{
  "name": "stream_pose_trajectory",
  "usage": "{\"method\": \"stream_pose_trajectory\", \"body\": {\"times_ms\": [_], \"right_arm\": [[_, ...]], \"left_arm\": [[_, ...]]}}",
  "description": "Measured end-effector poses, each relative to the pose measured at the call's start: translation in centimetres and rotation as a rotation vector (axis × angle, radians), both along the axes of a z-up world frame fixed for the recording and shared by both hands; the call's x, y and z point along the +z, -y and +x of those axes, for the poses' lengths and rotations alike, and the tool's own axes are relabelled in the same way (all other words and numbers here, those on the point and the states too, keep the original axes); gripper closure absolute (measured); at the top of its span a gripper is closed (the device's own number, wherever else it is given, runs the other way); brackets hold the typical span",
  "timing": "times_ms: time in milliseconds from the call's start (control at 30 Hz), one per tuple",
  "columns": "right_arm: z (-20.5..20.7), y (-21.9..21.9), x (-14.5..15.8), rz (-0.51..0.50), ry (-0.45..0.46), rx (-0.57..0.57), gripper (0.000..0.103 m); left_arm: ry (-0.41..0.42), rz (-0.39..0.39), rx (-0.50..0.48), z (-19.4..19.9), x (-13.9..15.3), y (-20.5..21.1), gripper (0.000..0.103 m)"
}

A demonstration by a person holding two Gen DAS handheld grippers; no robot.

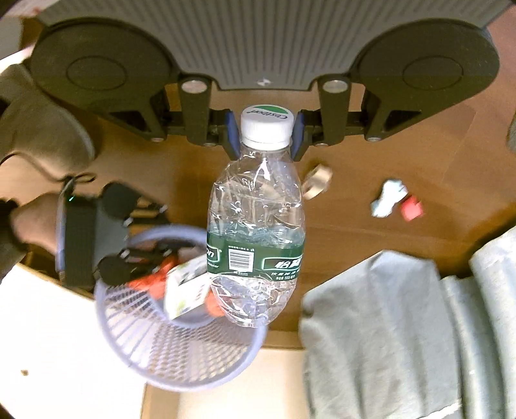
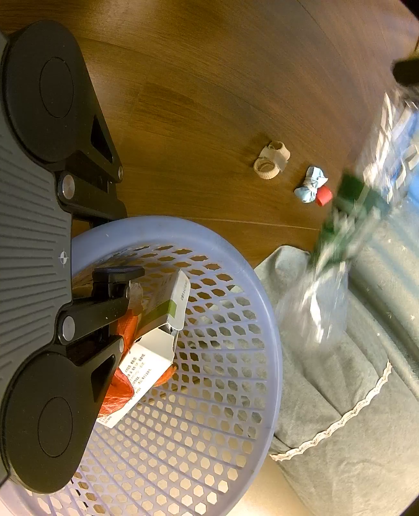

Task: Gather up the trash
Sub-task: 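Carry the water bottle over the basket and open the left gripper, then grasp the beige hair tie with the left gripper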

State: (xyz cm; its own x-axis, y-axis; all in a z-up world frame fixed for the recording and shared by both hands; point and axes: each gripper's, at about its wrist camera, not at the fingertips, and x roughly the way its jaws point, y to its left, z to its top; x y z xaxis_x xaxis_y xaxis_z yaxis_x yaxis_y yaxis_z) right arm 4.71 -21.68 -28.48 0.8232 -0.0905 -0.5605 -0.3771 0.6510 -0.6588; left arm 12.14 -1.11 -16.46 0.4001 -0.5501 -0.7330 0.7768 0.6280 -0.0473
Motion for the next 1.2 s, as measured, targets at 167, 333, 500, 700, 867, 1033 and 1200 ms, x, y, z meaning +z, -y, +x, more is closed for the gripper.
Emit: {"method": "stream_pose_trajectory", "body": {"times_ms": [167, 333, 500, 700, 867, 1033, 1200], "right_arm": [[0.3, 0.1, 0.3, 0.015, 0.004, -0.007, 0.097], [0.2, 0.3, 0.3, 0.023, 0.008, -0.006, 0.097], [-0.2, 0.4, 0.4, 0.031, 0.012, -0.011, 0.097], [-0.1, 0.6, 0.6, 0.047, 0.018, -0.020, 0.097], [-0.1, 0.7, 0.8, 0.055, 0.020, -0.026, 0.097], [0.0, 0.7, 0.9, 0.056, 0.019, -0.029, 0.097], [0.2, 0.6, 0.9, 0.052, 0.016, -0.031, 0.097]], "left_arm": [[0.006, -0.002, -0.115, 1.4, 2.4, 4.3, 0.075], [0.011, 0.003, -0.205, 3.9, 3.6, 10.0, 0.075], [0.010, -0.086, -0.214, 6.6, 3.7, 15.3, 0.072], [0.060, -0.144, -0.105, 6.1, 4.4, 12.1, 0.072], [0.032, -0.098, 0.048, 6.0, 2.6, 6.4, 0.072], [-0.004, -0.028, 0.208, 5.5, 0.0, 1.5, 0.073], [-0.019, 0.017, 0.277, 4.7, -1.6, -1.1, 0.072]]}}
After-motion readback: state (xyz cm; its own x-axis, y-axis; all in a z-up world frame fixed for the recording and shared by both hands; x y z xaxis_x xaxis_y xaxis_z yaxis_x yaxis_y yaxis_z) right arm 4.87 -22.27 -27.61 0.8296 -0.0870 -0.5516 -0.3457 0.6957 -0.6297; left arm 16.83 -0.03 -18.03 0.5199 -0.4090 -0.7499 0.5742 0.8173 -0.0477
